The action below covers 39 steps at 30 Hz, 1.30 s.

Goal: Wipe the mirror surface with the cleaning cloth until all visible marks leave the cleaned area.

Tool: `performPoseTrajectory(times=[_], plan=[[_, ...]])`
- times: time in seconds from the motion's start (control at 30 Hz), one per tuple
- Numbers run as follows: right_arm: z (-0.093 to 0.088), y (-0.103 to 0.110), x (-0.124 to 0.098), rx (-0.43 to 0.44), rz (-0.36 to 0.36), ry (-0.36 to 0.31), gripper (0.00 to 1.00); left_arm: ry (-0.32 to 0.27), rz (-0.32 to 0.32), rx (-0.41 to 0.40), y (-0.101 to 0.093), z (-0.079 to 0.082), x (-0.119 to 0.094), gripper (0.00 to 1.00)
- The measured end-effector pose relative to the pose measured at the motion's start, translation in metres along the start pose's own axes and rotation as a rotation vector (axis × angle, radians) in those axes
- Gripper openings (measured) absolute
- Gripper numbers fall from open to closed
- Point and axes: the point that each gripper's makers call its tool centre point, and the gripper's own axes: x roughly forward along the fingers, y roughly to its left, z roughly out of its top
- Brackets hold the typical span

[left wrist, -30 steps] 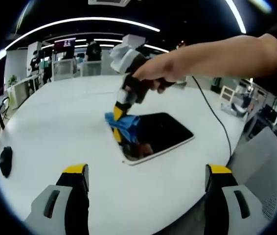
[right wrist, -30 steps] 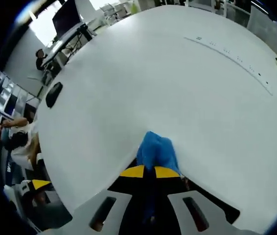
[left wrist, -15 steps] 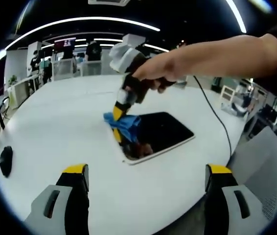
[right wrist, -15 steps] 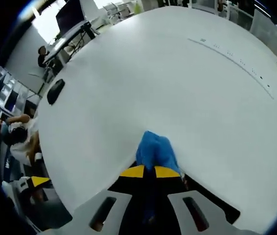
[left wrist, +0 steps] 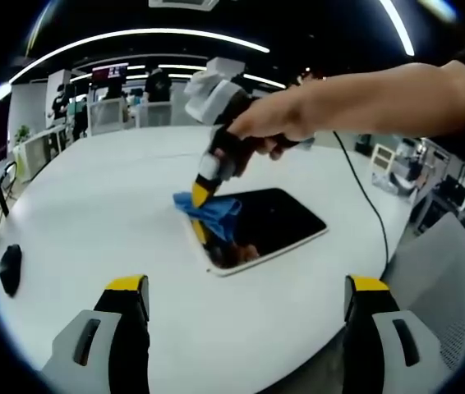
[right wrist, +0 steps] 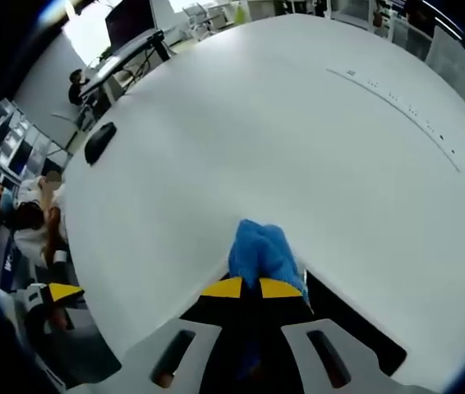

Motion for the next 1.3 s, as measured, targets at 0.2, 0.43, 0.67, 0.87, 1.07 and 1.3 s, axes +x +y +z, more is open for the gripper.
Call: performPoseTrajectory(times=[0.2, 0.43, 0.67, 0.87, 1.07, 1.3], plan=[[-0.006, 0.006, -0.003, -0.001, 0.006, -0.001, 0.0, -0.003, 0.002, 0.001, 0.0, 0.001, 0.0, 0.99], [-0.013, 0.015, -0.005, -0.018, 0.013, 0.004, 0.0, -0.002, 0.002, 0.001, 0.0, 0.0, -0.001, 0.99], [-0.016, 0.019, -0.003, -0.021, 0.022, 0.004, 0.0, -0.002, 0.002, 0.003, 0.0, 0.001, -0.001, 0.99], [-0.019, 0.023, 0.0, -0.01, 0.035, -0.006, 0.0, -0.003, 0.002, 0.006, -0.001, 0.001, -0.001, 0.99], [-0.028, 0.032, -0.005, -0.014, 0.039, -0.012, 0.0, 0.001, -0.001, 0.012, -0.001, 0.001, 0.0, 0.99], [-0.029, 0.033, -0.007, -0.012, 0.048, -0.026, 0.0, 0.003, -0.002, 0.024, -0.002, 0.001, 0.0, 0.99]])
